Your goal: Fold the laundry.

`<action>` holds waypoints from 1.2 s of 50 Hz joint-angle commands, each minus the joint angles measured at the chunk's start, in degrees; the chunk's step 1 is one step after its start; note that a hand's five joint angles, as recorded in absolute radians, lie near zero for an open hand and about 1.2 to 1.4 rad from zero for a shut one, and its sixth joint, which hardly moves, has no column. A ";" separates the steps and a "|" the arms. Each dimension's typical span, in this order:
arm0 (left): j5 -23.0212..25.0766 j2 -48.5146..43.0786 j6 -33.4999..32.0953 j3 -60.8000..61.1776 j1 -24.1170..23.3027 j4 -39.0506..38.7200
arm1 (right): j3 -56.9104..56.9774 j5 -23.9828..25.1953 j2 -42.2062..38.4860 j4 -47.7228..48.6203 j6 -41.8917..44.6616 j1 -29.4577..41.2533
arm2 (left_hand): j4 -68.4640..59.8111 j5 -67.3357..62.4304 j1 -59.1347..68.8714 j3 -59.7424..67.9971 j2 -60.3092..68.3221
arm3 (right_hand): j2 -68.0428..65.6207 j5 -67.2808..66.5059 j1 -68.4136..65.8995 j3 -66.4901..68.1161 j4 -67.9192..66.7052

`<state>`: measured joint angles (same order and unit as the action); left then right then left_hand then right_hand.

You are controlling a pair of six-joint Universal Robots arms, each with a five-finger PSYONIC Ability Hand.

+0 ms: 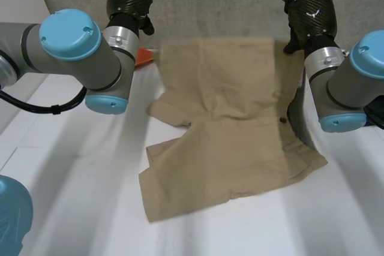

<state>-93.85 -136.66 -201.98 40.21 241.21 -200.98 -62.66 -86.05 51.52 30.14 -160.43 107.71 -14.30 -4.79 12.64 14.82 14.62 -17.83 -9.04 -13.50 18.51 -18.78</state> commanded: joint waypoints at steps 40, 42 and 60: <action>-3.80 27.59 15.65 63.33 -16.12 22.57 | -32.62 26.99 10.09 -31.56 40.81 -17.62 | -15.94 -15.44 17.59 15.41 15.61 | -22.34 -21.13 -26.66 21.65 -21.38; -3.97 27.06 15.74 62.97 -15.07 20.12 | -32.44 27.08 9.57 -30.15 40.11 -17.62 | -15.77 -15.28 17.42 15.24 15.44 | -32.93 -31.72 -37.26 32.25 -31.98; -8.28 21.96 13.89 61.74 -14.97 13.16 | -31.30 26.99 8.77 -29.44 32.12 -17.62 | -18.62 -18.13 20.28 18.10 18.30 | -62.17 -60.96 -66.50 61.49 -61.22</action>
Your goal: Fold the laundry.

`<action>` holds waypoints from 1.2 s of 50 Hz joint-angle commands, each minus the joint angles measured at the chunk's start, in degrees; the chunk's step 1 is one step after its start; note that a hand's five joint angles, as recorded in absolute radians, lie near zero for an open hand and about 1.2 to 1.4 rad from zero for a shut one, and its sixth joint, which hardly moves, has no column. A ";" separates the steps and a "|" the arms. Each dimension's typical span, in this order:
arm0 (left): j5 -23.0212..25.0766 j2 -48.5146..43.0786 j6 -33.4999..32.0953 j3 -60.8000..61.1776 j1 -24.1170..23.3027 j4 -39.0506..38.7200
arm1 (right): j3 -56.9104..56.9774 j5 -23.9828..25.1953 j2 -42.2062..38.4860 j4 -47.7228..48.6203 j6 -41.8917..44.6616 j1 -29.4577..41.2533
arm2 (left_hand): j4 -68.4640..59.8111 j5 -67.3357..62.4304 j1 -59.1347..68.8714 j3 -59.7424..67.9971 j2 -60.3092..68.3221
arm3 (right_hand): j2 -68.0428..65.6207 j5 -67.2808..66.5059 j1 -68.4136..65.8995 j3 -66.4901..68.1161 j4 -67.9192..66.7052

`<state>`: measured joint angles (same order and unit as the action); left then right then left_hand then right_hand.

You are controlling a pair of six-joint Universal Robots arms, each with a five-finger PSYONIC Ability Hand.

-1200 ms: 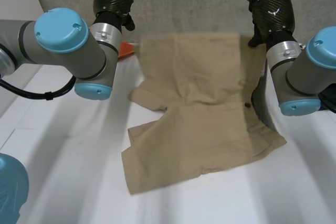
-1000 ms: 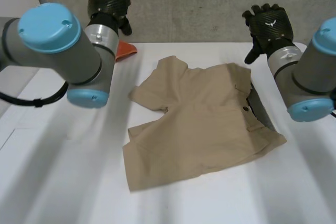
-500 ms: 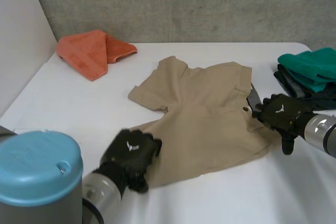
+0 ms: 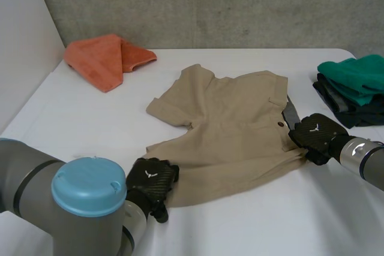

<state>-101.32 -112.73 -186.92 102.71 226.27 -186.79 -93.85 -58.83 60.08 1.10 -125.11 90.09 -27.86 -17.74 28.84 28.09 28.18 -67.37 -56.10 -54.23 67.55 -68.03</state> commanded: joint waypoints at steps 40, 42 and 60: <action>-0.11 1.73 -11.19 0.83 1.10 -3.22 | -1.77 -1.20 0.75 -0.74 -4.71 0.00 | -6.24 -6.36 5.26 6.01 5.92 | -12.63 -13.90 -25.77 12.45 -11.97; -0.11 1.64 -11.19 0.92 1.54 -3.22 | -1.77 -1.20 0.75 -0.74 -4.71 0.00 | -6.24 -6.36 5.26 6.01 5.92 | -12.63 -13.90 -25.77 12.45 -11.97; -0.02 -3.46 -11.19 -0.40 2.68 -3.84 | -2.12 -1.20 0.75 -0.66 -4.71 0.00 | -8.25 -8.37 7.27 8.02 7.93 | -12.63 -13.90 -25.77 12.45 -11.97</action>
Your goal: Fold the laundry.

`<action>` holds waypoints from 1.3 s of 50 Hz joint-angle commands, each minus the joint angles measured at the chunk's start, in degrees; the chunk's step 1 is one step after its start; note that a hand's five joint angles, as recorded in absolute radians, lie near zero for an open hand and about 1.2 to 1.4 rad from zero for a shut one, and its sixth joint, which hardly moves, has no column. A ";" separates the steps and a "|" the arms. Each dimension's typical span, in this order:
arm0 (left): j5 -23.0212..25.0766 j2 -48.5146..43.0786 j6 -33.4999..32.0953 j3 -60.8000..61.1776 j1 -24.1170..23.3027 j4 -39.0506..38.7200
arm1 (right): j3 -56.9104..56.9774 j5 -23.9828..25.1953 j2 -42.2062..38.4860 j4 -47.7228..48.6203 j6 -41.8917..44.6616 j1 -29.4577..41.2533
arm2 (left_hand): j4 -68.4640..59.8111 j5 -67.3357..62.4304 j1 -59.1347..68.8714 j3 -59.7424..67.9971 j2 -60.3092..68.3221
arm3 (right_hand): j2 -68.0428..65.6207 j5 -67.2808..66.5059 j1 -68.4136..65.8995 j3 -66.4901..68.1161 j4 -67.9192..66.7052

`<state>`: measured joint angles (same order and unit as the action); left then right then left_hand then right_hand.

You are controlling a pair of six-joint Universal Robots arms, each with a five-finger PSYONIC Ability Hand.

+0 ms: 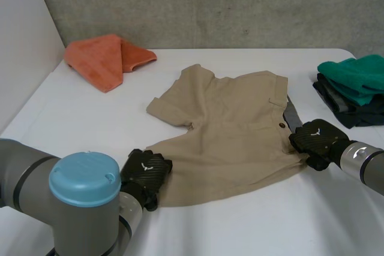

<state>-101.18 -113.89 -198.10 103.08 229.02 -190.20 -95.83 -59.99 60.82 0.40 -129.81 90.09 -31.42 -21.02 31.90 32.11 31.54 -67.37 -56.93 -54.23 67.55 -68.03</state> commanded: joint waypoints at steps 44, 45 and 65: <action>11.98 21.97 -4.49 0.10 2.66 24.63 | -6.57 1.02 29.19 -40.77 18.84 -11.17 | -48.58 -48.98 48.10 47.89 48.46 | -12.63 -13.07 -25.77 12.45 -11.97; 11.89 18.91 -4.49 -1.55 3.44 21.04 | -6.22 1.02 28.22 -38.83 17.24 -10.55 | -48.58 -48.98 48.10 47.89 48.46 | -12.63 -13.07 -25.77 12.45 -11.97; 3.63 -21.78 -8.25 -44.78 6.62 0.53 | 17.94 -20.33 -2.10 -4.89 -4.84 7.91 | -48.58 -48.98 48.10 47.89 48.46 | -12.63 -13.07 -25.77 12.45 -11.97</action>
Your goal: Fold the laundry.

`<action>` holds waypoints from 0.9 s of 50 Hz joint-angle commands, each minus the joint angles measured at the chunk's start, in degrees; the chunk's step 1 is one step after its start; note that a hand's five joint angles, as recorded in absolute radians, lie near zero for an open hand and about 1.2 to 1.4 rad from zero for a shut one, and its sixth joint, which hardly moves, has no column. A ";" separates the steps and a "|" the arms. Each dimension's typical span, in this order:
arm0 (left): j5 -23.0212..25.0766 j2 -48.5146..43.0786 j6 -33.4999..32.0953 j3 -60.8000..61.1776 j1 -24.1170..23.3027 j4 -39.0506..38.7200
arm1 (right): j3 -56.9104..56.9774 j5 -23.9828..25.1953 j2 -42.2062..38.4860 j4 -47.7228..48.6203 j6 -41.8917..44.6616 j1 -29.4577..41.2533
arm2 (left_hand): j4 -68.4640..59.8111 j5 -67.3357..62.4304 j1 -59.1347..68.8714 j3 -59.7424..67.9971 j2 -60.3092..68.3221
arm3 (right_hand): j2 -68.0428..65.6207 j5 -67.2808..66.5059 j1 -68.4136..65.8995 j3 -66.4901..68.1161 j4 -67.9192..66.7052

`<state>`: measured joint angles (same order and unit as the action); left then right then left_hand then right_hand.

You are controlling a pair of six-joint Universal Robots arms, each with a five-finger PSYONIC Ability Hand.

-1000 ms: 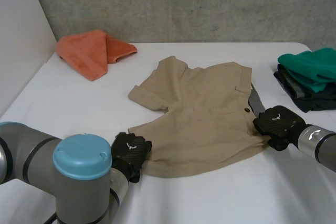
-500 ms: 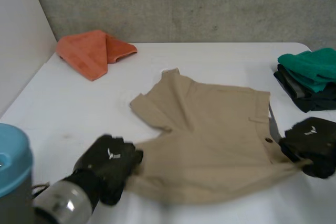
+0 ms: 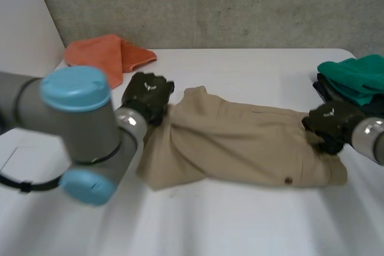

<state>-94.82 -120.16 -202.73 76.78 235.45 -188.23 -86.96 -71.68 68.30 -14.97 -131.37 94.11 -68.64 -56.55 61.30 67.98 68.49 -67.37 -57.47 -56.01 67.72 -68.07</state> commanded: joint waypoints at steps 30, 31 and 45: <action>-1.24 -34.02 -13.04 -40.32 -0.17 -14.19 | 21.92 -21.48 -25.33 37.29 -4.07 9.17 | 58.64 56.55 -51.30 -57.98 -58.49 | 57.37 57.47 46.01 -57.72 58.07; -1.59 -32.78 -12.95 -39.26 -0.26 -14.19 | 21.57 -21.48 -24.45 37.21 -4.50 9.17 | 58.64 56.55 -51.30 -57.98 -58.49 | 57.37 57.47 46.01 -57.72 58.07; -3.53 -12.21 -12.60 -9.82 -1.22 -14.54 | 8.04 -9.89 -5.99 13.85 -16.72 2.23 | 58.64 56.55 -51.30 -57.98 -58.49 | 57.37 57.47 46.01 -57.72 58.07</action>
<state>-98.33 -139.10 -215.42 54.83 235.05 -202.73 -72.69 -88.53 55.94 13.50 -142.72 100.41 -11.59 -2.60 10.83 12.07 11.71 -12.79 -3.88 -11.78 12.28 -13.65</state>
